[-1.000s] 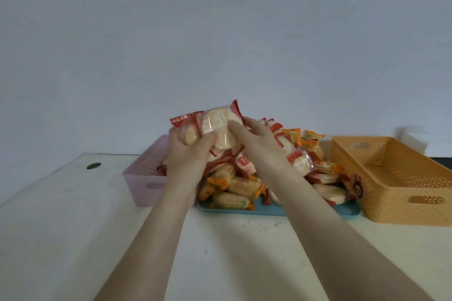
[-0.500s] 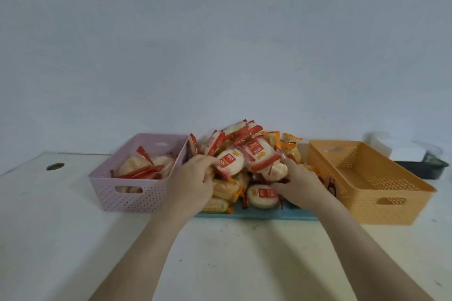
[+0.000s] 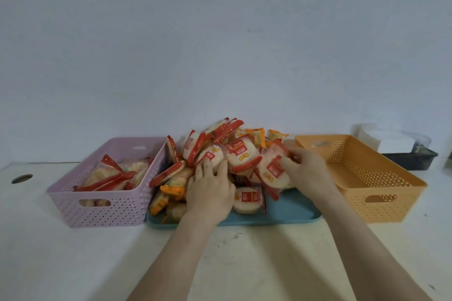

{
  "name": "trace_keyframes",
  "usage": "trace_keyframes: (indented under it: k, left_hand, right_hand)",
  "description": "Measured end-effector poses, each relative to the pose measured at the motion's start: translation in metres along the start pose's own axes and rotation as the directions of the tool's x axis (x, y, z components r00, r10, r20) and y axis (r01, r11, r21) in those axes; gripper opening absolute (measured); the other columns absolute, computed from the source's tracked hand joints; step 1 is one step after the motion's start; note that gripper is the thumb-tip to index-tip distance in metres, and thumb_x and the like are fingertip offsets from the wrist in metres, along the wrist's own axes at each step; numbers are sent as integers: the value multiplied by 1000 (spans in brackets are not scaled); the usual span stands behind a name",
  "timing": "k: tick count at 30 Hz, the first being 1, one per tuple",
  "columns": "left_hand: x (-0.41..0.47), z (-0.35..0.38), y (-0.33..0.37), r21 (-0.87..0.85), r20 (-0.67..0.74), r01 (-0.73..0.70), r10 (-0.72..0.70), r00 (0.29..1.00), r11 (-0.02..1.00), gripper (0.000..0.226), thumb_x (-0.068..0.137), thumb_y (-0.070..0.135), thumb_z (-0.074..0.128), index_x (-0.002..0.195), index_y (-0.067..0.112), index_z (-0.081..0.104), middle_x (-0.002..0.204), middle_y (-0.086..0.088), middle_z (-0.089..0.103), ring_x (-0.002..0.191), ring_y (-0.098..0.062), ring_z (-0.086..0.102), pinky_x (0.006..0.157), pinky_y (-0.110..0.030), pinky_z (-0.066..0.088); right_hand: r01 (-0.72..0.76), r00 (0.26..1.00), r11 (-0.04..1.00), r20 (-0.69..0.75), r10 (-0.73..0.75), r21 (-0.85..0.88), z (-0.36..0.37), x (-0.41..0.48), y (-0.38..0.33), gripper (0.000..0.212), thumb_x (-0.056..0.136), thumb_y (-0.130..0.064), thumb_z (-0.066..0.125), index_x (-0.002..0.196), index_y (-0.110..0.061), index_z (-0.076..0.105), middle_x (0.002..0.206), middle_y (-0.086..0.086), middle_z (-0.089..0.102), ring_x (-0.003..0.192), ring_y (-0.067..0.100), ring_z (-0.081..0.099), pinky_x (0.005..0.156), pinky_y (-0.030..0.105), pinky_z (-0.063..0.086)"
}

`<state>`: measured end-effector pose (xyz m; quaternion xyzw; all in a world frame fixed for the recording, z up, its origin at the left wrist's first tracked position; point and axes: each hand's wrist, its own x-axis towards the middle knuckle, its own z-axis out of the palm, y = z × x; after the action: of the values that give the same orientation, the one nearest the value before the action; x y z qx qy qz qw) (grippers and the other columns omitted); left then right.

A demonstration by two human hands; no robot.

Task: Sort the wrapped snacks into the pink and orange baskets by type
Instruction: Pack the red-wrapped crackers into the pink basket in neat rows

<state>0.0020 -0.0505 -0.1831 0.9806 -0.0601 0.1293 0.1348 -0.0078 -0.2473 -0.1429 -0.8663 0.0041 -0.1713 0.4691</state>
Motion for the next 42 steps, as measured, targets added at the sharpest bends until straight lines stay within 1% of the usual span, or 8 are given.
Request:
trace_keyframes:
  k: [5, 9, 14, 18, 23, 32, 36, 42]
  left_hand:
    - [10, -13, 1, -396, -383, -160, -4, 924, 904, 62, 93, 50, 44, 147, 25, 26, 123, 3, 60, 106, -17, 61, 85, -37, 54]
    - [11, -16, 9, -688, -173, 3, -169, 970, 726, 38, 92, 41, 56, 123, 27, 39, 110, 6, 59, 95, -13, 60, 79, -32, 51]
    - [14, -10, 7, -511, 61, 114, -96, 993, 852, 63, 98, 43, 43, 149, 23, 12, 113, 10, 53, 101, -18, 59, 79, -29, 48]
    - [19, -11, 2, -524, 309, 188, -21, 951, 831, 62, 82, 55, 54, 136, 29, 39, 130, 8, 56, 114, -13, 54, 99, -41, 47]
    - [18, -10, 1, -687, 124, 77, 11, 992, 723, 81, 64, 44, 83, 132, 27, 43, 130, 8, 51, 118, -12, 51, 98, -36, 48]
    - [16, -10, 18, -957, 34, 1, 107, 994, 289, 80, 69, 23, 85, 130, 48, 41, 131, 6, 56, 118, -12, 58, 95, -38, 53]
    - [10, -25, 23, -928, -113, -92, -37, 993, 362, 83, 71, 17, 84, 131, 47, 36, 125, 19, 54, 113, 0, 57, 92, -26, 53]
    - [-3, -79, -9, -589, -425, -180, -113, 898, 788, 107, 66, 33, 85, 140, 59, 12, 140, 10, 40, 123, -3, 41, 102, -35, 42]
  right_hand:
    - [-333, 936, 615, 174, 304, 715, 26, 8, 0, 18, 97, -18, 52, 102, -7, 66, 95, 10, 71, 82, 17, 66, 64, 26, 54]
    - [-383, 924, 641, 259, 283, 665, 48, 12, 11, 27, 96, -24, 56, 120, -12, 54, 106, 15, 68, 90, 25, 69, 75, 37, 58]
    - [-401, 912, 706, 331, 243, 584, 38, 10, 14, 34, 92, -18, 64, 122, -18, 50, 108, 13, 68, 93, 26, 69, 75, 40, 60]
    - [-382, 878, 791, 456, 148, 478, 25, 10, 15, 31, 92, -18, 63, 119, -31, 53, 79, 13, 71, 82, 24, 68, 85, 44, 57]
    - [-387, 856, 700, 516, 31, 600, 25, 11, 18, 76, 74, -51, 74, 138, -42, 35, 129, 5, 60, 111, 24, 65, 89, 45, 55]
    - [-269, 929, 566, 364, -60, 779, 30, 17, 12, 73, 79, 0, 63, 136, -37, 38, 117, 10, 67, 97, 24, 69, 67, 34, 54]
    - [-242, 911, 674, 402, -90, 698, 50, 11, -7, 54, 82, -17, 48, 131, -41, 50, 120, 7, 67, 110, 24, 63, 86, 38, 53]
    - [7, 929, 890, 326, -175, 455, 65, -10, -49, 71, 93, -32, 55, 151, -42, 15, 145, -9, 45, 133, 14, 45, 105, 43, 44]
